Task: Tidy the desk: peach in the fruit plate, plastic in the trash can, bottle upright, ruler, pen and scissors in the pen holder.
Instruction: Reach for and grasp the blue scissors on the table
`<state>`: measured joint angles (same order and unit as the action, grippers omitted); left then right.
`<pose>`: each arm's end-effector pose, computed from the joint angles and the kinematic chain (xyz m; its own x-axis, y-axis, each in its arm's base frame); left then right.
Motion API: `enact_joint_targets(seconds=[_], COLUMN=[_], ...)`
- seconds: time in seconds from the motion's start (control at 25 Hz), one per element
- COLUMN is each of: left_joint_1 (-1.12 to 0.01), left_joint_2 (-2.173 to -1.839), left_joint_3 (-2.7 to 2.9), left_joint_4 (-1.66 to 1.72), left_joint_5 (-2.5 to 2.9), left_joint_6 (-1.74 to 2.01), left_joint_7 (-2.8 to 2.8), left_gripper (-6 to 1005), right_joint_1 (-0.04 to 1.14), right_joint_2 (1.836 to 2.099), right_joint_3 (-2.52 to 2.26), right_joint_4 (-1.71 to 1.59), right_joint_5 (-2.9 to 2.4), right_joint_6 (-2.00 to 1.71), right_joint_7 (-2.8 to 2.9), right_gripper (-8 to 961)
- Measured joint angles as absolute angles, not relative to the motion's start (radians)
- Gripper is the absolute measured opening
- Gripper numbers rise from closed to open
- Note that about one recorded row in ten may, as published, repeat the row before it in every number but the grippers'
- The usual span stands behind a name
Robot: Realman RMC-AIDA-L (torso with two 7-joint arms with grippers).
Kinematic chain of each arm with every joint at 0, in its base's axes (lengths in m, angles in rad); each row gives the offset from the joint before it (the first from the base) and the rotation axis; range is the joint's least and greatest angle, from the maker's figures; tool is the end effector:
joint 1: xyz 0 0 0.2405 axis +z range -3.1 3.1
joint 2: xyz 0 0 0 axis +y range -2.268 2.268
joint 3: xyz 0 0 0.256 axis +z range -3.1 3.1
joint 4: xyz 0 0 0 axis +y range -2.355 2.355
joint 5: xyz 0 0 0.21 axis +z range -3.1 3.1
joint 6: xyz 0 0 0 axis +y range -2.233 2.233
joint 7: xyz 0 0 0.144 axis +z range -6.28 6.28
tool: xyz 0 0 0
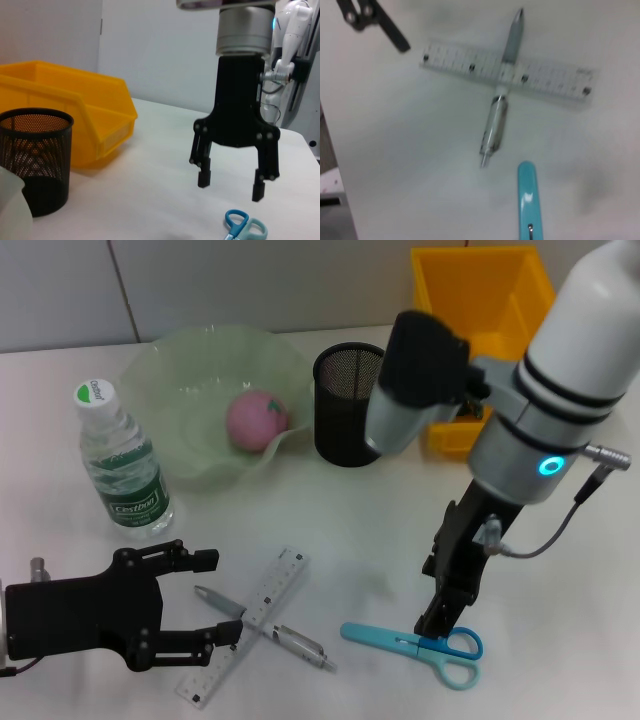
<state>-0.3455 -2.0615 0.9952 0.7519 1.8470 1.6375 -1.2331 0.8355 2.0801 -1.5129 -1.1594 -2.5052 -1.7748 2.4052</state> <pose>-0.2746 0.2753 -0.0120 0.8685 0.2177 0.4453 0.2789 -0.9573 -0.0759 0.1353 0.3360 -0.0372 0.7721 -0.3560 0.5264 -0.3631 -0.9270 -0.0943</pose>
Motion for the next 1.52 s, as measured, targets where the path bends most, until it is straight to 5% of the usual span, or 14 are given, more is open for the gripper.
enact_joint_targets(seconds=[1.52], left_joint_1=[-0.346], left_joint_2=[-2.065], left_joint_3=[0.995], left_joint_4=[0.701], left_joint_5=[1.887], left_joint_6=[1.637], left_joint_7=[-1.181], left_gripper=[861], right_joint_1=[0.831], right_joint_2=[2.092], right_joint_3=[-1.896], right_joint_4=[-1.155], right_joint_5=[-2.478], right_joint_6=[-1.592], right_joint_7=[2.626], right_gripper=[707])
